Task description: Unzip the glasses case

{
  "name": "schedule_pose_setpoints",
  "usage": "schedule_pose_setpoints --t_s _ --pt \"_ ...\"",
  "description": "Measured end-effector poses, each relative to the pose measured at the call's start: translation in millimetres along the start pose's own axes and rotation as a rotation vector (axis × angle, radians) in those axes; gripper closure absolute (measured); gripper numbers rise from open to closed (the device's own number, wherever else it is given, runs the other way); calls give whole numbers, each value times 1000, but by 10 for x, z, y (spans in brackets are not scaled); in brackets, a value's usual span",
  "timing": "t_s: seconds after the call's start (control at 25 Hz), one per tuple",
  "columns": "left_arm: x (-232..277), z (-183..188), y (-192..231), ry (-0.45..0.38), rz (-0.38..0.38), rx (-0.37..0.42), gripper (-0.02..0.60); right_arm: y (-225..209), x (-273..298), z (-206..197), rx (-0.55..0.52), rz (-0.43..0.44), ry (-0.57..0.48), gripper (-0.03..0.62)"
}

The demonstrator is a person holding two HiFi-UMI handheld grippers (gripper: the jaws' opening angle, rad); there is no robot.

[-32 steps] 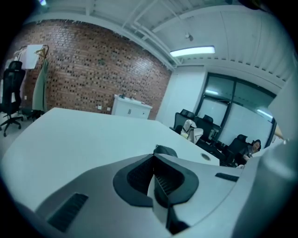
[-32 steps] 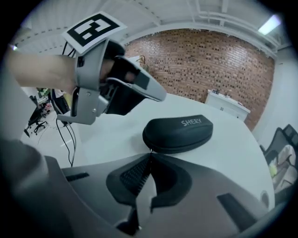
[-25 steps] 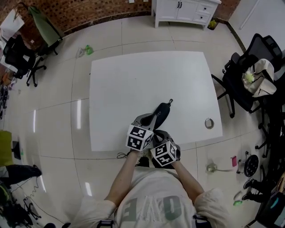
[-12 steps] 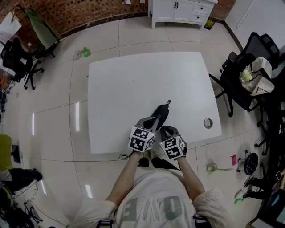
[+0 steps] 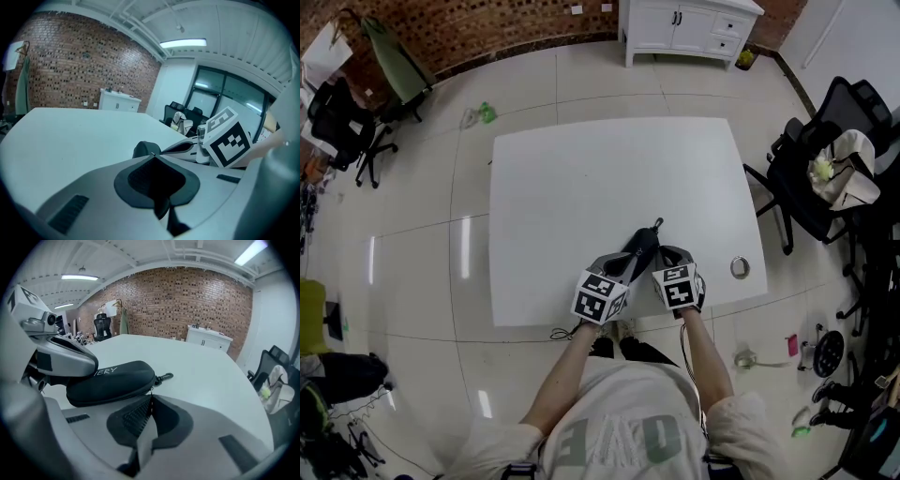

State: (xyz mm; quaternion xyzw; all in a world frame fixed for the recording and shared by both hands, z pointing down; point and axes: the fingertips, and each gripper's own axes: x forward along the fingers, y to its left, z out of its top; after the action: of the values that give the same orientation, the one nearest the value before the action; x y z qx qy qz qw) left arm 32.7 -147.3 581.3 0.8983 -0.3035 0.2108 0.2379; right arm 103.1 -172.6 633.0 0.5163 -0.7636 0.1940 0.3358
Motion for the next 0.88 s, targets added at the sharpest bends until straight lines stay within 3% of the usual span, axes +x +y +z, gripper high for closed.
schedule_pose_setpoints --t_s 0.12,0.2,0.32,0.48,0.6,0.72,0.88 --pt "-108 29 72 17 40 24 581 99 -86 -73 35 8 5 592" --pt "-245 106 151 -20 59 -25 581 257 -185 -135 49 34 12 592" --pt "-438 162 313 -61 124 -92 581 733 -336 -193 -36 123 9 593" --pt "-581 73 432 -28 203 -54 581 1380 -476 -332 -117 237 25 592" --pt "-678 59 389 -39 190 -86 583 1587 -474 -405 -157 275 45 592" --pt "-607 -88 188 1 119 -146 583 1583 -452 -400 -175 279 47 592" --pt "-528 -337 162 64 147 -118 581 1601 -439 -377 -167 279 51 592"
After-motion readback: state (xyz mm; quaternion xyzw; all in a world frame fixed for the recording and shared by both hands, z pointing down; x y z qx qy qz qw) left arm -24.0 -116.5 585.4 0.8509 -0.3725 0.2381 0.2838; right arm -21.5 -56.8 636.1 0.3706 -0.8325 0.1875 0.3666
